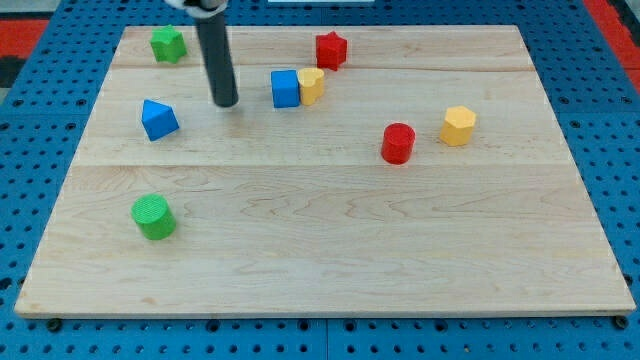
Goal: Push the green circle diagonally to the bottom right of the blue triangle
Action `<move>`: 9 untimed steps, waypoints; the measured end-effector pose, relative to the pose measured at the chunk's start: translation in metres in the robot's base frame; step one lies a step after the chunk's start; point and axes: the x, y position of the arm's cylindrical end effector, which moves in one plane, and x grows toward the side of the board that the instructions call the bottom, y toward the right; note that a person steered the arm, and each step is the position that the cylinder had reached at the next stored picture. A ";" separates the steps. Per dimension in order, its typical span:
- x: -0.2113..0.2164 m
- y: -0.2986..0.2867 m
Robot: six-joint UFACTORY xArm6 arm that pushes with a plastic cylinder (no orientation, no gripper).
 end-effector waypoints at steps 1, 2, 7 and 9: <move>0.062 0.018; 0.126 0.021; 0.186 -0.050; 0.173 -0.063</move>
